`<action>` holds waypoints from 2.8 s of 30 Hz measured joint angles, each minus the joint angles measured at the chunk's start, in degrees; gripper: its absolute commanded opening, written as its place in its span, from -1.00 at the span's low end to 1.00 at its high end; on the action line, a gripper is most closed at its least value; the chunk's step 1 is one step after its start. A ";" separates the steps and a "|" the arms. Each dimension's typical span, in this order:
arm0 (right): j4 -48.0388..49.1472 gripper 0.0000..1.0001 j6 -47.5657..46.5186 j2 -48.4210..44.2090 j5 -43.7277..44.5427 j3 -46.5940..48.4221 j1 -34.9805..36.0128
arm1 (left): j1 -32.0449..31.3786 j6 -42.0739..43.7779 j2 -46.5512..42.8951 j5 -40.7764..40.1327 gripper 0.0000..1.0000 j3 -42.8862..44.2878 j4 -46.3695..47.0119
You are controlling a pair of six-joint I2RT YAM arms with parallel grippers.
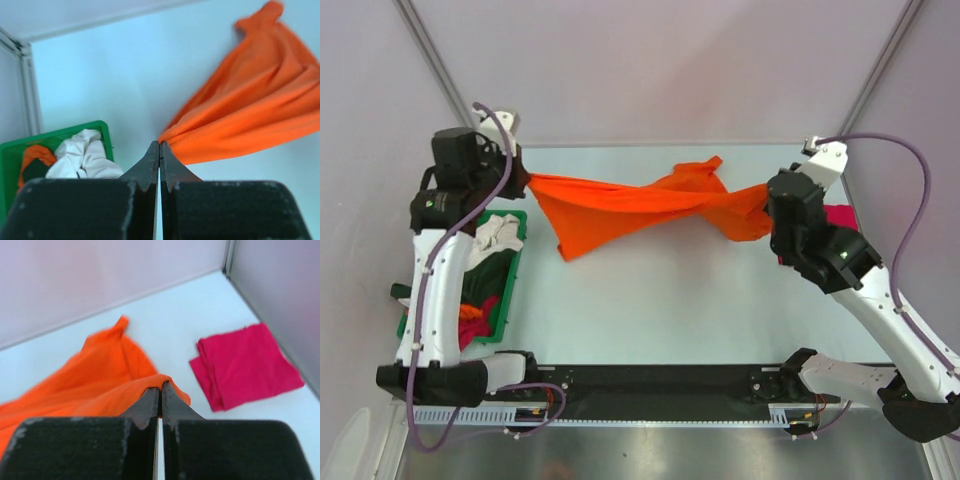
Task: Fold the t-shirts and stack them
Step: Flatten out the tshirt
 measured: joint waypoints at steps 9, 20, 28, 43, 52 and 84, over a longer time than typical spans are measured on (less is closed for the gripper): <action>5.75 -1.00 -12.83 -0.04 -3.39 8.81 -3.34 | 1.07 -0.55 -6.67 -0.87 -1.00 11.10 -4.66; 6.75 -1.00 -17.18 -0.20 -8.22 12.04 -7.63 | 3.39 -0.68 -6.91 -1.44 -1.00 14.73 -6.97; 7.39 -1.00 -16.20 -0.85 -10.32 6.78 -8.26 | 3.54 -0.68 -6.58 -0.09 -1.00 5.68 -4.04; 15.87 -1.00 -11.89 15.17 -14.29 -5.42 -9.99 | 3.61 -2.69 17.18 -2.08 -1.00 -14.62 14.80; 24.33 -1.00 -11.78 28.04 -14.97 -4.02 -12.87 | 3.54 -3.72 32.87 -3.80 -0.98 -4.31 20.31; 31.32 -1.00 -13.42 40.30 -17.73 4.48 -13.81 | -0.35 -10.19 35.65 1.14 -0.25 -11.28 20.83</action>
